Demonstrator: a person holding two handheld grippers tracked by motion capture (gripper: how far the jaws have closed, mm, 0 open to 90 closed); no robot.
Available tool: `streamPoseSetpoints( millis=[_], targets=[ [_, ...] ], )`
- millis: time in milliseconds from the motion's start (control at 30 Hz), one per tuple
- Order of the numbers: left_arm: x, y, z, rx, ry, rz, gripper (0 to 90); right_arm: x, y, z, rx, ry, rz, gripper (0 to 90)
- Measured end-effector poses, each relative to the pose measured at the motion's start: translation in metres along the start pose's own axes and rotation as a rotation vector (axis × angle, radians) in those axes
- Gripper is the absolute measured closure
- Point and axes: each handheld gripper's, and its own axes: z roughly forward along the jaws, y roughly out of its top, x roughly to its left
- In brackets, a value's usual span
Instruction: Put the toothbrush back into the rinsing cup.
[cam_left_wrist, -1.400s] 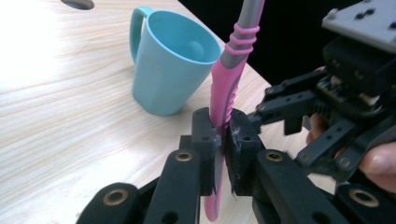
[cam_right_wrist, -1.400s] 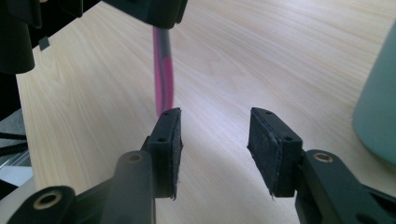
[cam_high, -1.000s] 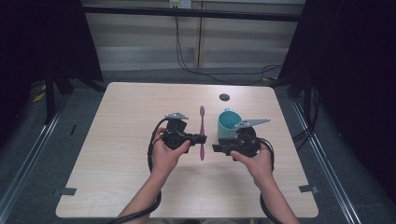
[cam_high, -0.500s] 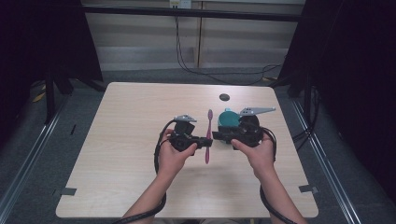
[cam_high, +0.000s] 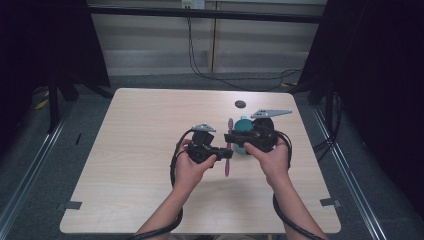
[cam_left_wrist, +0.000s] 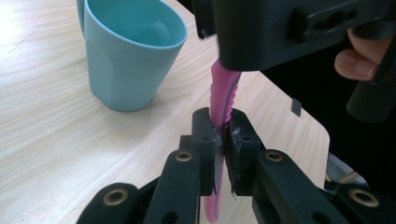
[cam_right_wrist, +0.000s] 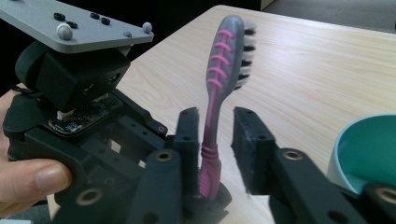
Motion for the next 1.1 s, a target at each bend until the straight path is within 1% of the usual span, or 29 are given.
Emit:
streamPoseSetpoints(
  millis=[100,133,200,233,267,433,533,567,600,767,833,867,900,933,967,1000,1033,1100],
  targets=[
    [-0.0018,0.0004,0.0004,0.0,0.004,0.009,83.4,0.0006,-0.0001,0.0009,-0.002,0.001,0.003,75.4],
    [-0.0021,0.0007,0.0002,-0.006,-0.001,0.007,83.4,0.0003,-0.0003,0.0014,-0.013,0.012,0.008,77.3],
    [-0.0027,0.001,-0.0001,-0.01,-0.001,0.007,83.4,0.0005,-0.0006,0.0019,-0.026,0.018,0.012,81.1],
    [-0.0027,0.001,-0.0001,-0.01,-0.001,0.007,83.4,0.0005,-0.0006,0.0019,-0.026,0.018,0.012,81.1],
    [-0.0028,0.0009,-0.0007,-0.016,0.0,0.003,83.4,0.0007,-0.0009,0.0026,-0.04,0.026,0.016,83.0],
    [-0.002,0.0001,-0.0017,-0.024,-0.002,-0.004,83.3,0.0022,-0.0005,0.004,-0.044,0.025,0.009,83.5],
    [-0.0019,-0.001,-0.0016,-0.027,-0.006,-0.003,83.2,0.0026,-0.0007,0.0045,-0.044,0.035,0.004,83.7],
    [-0.0018,-0.0014,-0.0013,-0.032,-0.011,-0.005,83.1,0.0028,-0.0006,0.0043,-0.044,0.031,0.002,83.7],
    [-0.0016,-0.0017,-0.0017,-0.043,-0.021,-0.008,83.1,0.0028,-0.0006,0.0042,-0.051,0.034,0.007,83.7],
    [-0.0014,-0.0014,-0.0029,-0.046,-0.022,-0.013,83.0,0.0034,-0.0009,0.0041,-0.067,0.029,0.002,83.8],
    [-0.0019,-0.0019,-0.0034,-0.054,-0.03,-0.022,82.8,0.0036,-0.0011,0.0041,-0.077,0.025,-0.004,83.8],
    [-0.0023,-0.002,-0.0038,-0.054,-0.025,-0.017,82.5,0.0034,-0.0013,0.0045,-0.081,0.027,0.0,83.9],
    [-0.0023,-0.0025,-0.0039,-0.057,-0.025,-0.021,82.3,0.0034,-0.0016,0.0048,-0.084,0.027,0.001,83.8],
    [-0.0023,-0.0032,-0.0041,-0.061,-0.032,-0.026,81.8,0.0037,-0.0021,0.0055,-0.09,0.025,-0.001,83.9],
    [-0.0023,-0.0032,-0.0041,-0.061,-0.032,-0.026,81.4,0.0037,-0.0021,0.0055,-0.09,0.025,-0.001,83.9],
    [-0.003,-0.0033,-0.0038,-0.061,-0.031,-0.017,80.4,0.0044,-0.0025,0.0066,-0.092,0.025,-0.003,83.9],
    [-0.0036,-0.0034,-0.0033,-0.06,-0.037,-0.013,80.4,0.0044,-0.0025,0.0066,-0.092,0.025,-0.003,83.9],
    [-0.0046,-0.0031,-0.0036,-0.06,-0.032,-0.006,79.1,0.0048,-0.0028,0.0077,-0.096,0.025,-0.006,83.9]
  ],
)
